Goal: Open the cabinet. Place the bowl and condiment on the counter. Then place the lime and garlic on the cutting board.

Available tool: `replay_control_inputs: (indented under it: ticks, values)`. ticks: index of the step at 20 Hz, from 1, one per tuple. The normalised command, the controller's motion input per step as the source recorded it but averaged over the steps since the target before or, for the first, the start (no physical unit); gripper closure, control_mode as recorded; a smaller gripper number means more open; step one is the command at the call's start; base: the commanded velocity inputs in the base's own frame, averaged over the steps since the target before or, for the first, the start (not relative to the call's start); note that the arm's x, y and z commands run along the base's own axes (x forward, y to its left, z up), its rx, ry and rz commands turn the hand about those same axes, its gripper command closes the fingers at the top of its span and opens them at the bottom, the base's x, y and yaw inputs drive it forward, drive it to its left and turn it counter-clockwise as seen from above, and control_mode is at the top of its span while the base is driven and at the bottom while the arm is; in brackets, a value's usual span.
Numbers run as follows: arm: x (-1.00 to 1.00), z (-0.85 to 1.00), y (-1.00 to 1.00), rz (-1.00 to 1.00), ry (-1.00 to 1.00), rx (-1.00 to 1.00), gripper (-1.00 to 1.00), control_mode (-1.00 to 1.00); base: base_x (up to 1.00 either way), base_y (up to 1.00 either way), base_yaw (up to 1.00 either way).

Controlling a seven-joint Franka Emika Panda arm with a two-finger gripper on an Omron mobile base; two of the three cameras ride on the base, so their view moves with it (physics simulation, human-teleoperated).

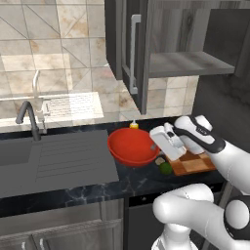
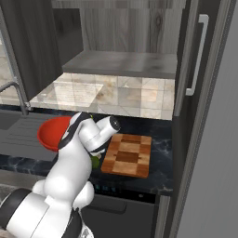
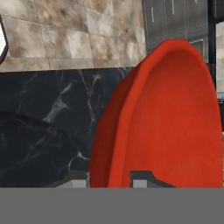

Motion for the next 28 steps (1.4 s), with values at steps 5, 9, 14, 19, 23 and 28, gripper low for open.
replay_control_inputs:
  ticks: [5,9,14,19,23,28]
  values:
    - [0.09,-0.14,0.0,0.0,0.0,-0.03,1.0,-1.0,0.0,0.0,0.0]
    - [0.08,-0.12,0.0,0.0,-0.01,-0.03,1.0,-1.0,0.0,0.0,0.0]
    - [0.08,-0.09,0.0,0.0,-0.01,-0.02,1.0,-1.0,0.0,0.0,0.0]
    - [0.08,-0.1,0.0,0.0,0.0,-0.01,1.0,-1.0,0.0,0.0,0.0]
    - [0.08,-0.09,0.02,0.0,0.0,-0.01,1.0,-1.0,0.0,0.0,0.0]
    - [0.1,-0.08,0.05,0.0,0.0,-0.01,1.0,-1.0,0.0,0.0,0.0]
